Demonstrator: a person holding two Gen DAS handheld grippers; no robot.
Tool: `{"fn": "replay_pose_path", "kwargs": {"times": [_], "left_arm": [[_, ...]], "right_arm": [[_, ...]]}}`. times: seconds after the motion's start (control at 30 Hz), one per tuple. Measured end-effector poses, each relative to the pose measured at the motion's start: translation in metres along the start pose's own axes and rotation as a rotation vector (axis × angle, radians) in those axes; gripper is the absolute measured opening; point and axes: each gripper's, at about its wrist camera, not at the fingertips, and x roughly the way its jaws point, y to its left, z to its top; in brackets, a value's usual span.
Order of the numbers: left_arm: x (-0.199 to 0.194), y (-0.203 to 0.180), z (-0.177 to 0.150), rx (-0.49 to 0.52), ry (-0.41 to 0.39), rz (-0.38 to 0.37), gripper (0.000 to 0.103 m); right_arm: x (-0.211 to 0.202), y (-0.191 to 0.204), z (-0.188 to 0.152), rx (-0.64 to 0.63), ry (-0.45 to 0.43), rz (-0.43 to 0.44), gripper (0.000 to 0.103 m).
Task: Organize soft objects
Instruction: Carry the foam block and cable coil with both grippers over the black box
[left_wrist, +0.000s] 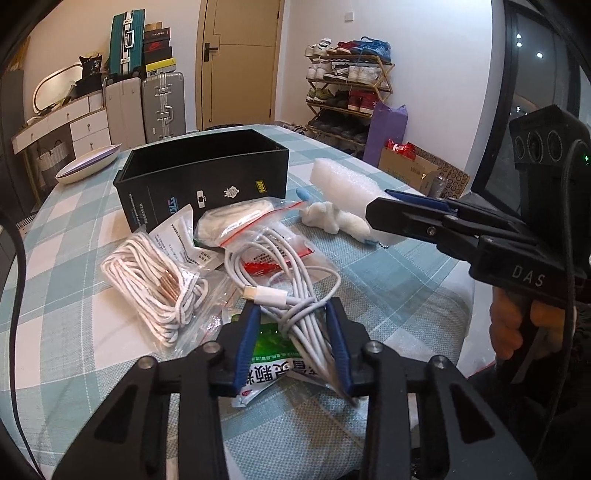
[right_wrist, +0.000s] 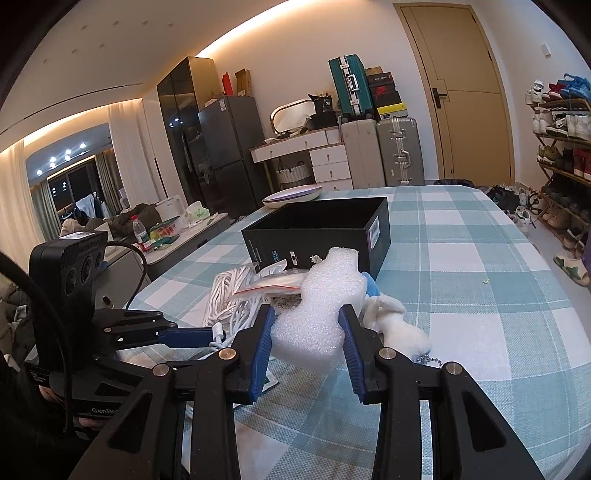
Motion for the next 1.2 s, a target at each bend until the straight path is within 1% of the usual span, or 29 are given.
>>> {"fn": "replay_pose_path", "kwargs": {"times": [0.13,0.17,0.2,0.23,0.3,0.4,0.43,0.47,0.5,0.53,0.63,0.7,0.87,0.93,0.97,1.0,1.07,1.13,1.2], "left_arm": [[-0.008,0.003,0.002,-0.009,-0.016,-0.014,0.026],[-0.01,0.004,0.002,-0.013,-0.022,-0.019,0.016],[-0.011,0.004,0.003,-0.014,-0.022,-0.015,0.012],[-0.011,0.005,0.004,-0.012,-0.023,-0.005,0.005],[-0.01,0.006,0.004,-0.007,-0.019,0.003,0.005],[-0.01,0.009,0.005,-0.019,-0.009,-0.013,0.008],[-0.007,0.01,0.006,-0.03,-0.001,-0.023,0.014],[-0.004,0.011,0.005,-0.042,0.013,-0.024,0.033],[0.0,0.012,0.005,-0.052,0.031,-0.018,0.046],[0.002,0.012,0.004,-0.057,0.037,-0.011,0.054],[0.006,0.009,0.004,-0.051,0.047,-0.036,0.053],[0.01,0.008,0.005,-0.044,0.051,-0.028,0.054],[0.028,0.008,0.005,-0.042,0.1,0.008,0.054],[0.029,0.008,0.006,-0.04,0.095,0.005,0.053],[0.028,0.007,0.006,-0.042,0.083,0.002,0.044],[0.027,0.007,0.006,-0.042,0.073,-0.004,0.041],[0.025,0.006,0.005,-0.037,0.073,-0.021,0.036],[0.021,0.004,0.004,-0.031,0.061,-0.026,0.035],[0.016,0.003,0.005,-0.03,0.049,-0.034,0.029]], "right_arm": [[-0.001,0.0,0.001,-0.001,-0.008,0.002,0.036],[-0.001,0.0,0.001,-0.001,-0.01,0.003,0.036],[-0.002,0.0,0.001,-0.001,-0.011,0.003,0.036],[-0.002,0.001,0.001,-0.003,-0.013,0.003,0.036],[0.0,0.001,0.002,-0.007,-0.009,0.001,0.036],[0.001,0.002,0.002,-0.011,-0.007,0.002,0.036],[0.001,0.002,0.002,-0.011,-0.008,0.002,0.036],[0.0,0.002,0.002,-0.011,-0.009,0.003,0.036],[0.0,0.002,0.002,-0.012,-0.009,0.002,0.036],[-0.001,0.002,0.002,-0.013,-0.01,0.002,0.036],[0.0,0.0,0.003,-0.01,-0.012,0.002,0.036],[0.0,0.0,0.002,-0.008,-0.012,0.002,0.036],[-0.001,0.0,0.002,-0.01,-0.011,0.0,0.036],[-0.001,0.0,0.002,-0.008,-0.011,-0.001,0.036],[-0.001,0.0,0.002,-0.008,-0.011,-0.002,0.036],[-0.001,0.0,0.002,-0.006,-0.01,-0.002,0.036],[-0.003,0.001,0.001,-0.007,-0.012,-0.003,0.036],[-0.004,0.0,0.001,-0.006,-0.015,-0.004,0.036],[-0.005,0.0,0.001,-0.005,-0.017,-0.003,0.036]]}}
